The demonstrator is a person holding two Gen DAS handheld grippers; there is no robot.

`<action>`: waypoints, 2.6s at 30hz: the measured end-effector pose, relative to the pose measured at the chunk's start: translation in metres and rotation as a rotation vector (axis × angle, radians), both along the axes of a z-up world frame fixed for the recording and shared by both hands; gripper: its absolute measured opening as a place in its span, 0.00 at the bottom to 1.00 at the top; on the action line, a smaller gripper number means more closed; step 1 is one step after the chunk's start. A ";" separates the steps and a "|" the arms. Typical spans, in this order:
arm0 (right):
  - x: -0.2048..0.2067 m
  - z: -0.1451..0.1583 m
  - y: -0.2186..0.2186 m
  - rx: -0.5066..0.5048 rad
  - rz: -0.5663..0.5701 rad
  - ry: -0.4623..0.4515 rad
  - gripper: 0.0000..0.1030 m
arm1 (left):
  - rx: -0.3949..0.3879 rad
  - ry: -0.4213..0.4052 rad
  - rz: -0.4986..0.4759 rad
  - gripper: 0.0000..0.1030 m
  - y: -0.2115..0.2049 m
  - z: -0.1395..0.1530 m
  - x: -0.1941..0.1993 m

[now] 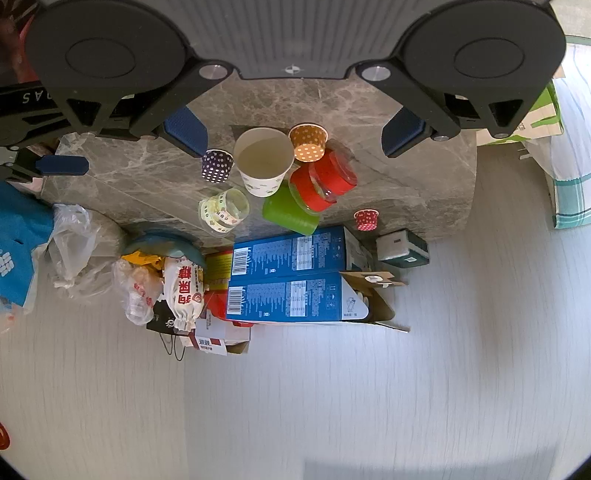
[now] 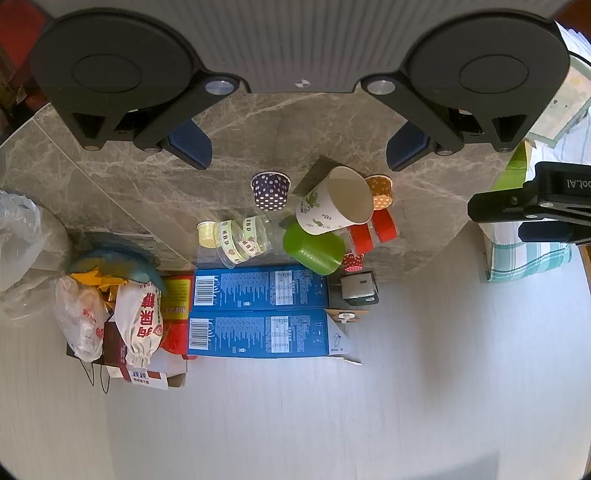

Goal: Flip cup upright

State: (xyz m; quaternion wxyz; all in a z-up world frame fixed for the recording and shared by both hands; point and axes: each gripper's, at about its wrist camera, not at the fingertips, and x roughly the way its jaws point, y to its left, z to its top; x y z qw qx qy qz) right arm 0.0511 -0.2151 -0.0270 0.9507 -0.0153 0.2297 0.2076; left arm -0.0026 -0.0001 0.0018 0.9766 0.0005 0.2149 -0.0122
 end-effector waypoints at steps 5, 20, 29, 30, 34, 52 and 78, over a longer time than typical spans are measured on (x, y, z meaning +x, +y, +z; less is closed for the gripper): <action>0.000 0.000 0.000 0.000 0.000 0.000 0.99 | 0.000 -0.002 -0.004 0.99 -0.002 0.001 0.000; 0.000 -0.002 -0.001 0.008 -0.002 0.011 0.99 | -0.016 0.004 -0.016 0.99 0.000 0.000 0.000; 0.001 -0.002 -0.001 0.013 -0.003 0.015 0.99 | -0.022 0.010 -0.021 0.99 0.000 -0.001 -0.001; 0.001 -0.002 0.000 0.014 -0.003 0.016 0.99 | -0.024 0.010 -0.020 0.99 0.000 -0.001 -0.001; 0.002 -0.002 -0.001 0.017 -0.006 0.024 0.99 | -0.026 0.012 -0.019 0.99 0.000 -0.002 -0.001; 0.003 -0.004 -0.002 0.018 -0.002 0.036 0.99 | -0.032 0.020 -0.022 0.99 -0.002 -0.003 -0.001; 0.002 -0.002 -0.005 0.026 -0.011 0.044 0.99 | -0.033 0.018 -0.035 0.99 -0.006 -0.002 -0.003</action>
